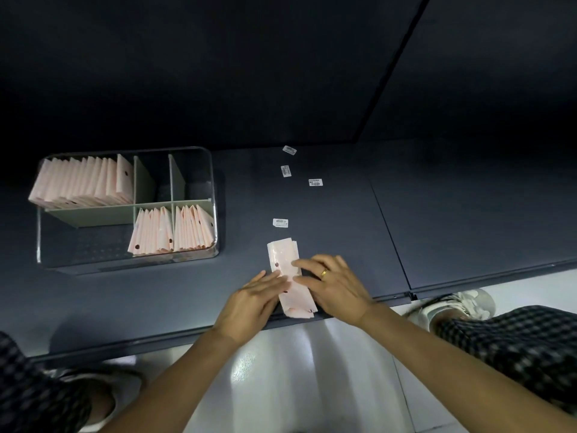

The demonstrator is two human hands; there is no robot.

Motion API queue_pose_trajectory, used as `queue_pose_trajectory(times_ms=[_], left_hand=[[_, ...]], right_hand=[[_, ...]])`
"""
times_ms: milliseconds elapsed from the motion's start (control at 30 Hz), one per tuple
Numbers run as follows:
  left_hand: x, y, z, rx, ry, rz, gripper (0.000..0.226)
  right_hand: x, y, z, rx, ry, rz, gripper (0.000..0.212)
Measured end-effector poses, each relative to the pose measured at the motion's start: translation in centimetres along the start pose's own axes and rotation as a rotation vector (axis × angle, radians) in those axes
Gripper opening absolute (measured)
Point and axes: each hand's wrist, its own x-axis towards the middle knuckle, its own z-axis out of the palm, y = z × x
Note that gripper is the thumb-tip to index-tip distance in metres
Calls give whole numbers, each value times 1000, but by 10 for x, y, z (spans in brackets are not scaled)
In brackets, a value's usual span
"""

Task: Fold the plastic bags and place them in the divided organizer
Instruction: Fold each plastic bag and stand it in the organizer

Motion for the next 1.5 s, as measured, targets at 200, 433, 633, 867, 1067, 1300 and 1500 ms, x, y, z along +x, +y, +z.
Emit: queue_pose_trajectory(times_ms=[200,433,633,867,1067,1300,1500], left_hand=[[0,2,2,167,84,-20,31],[17,13,10,43,149,-571,19],[29,19,16,33,165,-826,23],[26,15,8,293,146,-95,38],[33,1,-5,310,176,9,33],[44,4,-36,105,142,-233,13],[47,15,-50,131,187,-373,20]], right_hand=[[-11,-5,5,62,-77,148,40],[7,-19,10,380,-246,826,32],[40,-16,11,348,-444,1039,51],[57,-15,6,361,-574,1144,35],[60,-10,-2,776,-504,1313,39],[59,-7,-32,1079,-135,1421,23],[80,-61,-42,773,-8,986,17]])
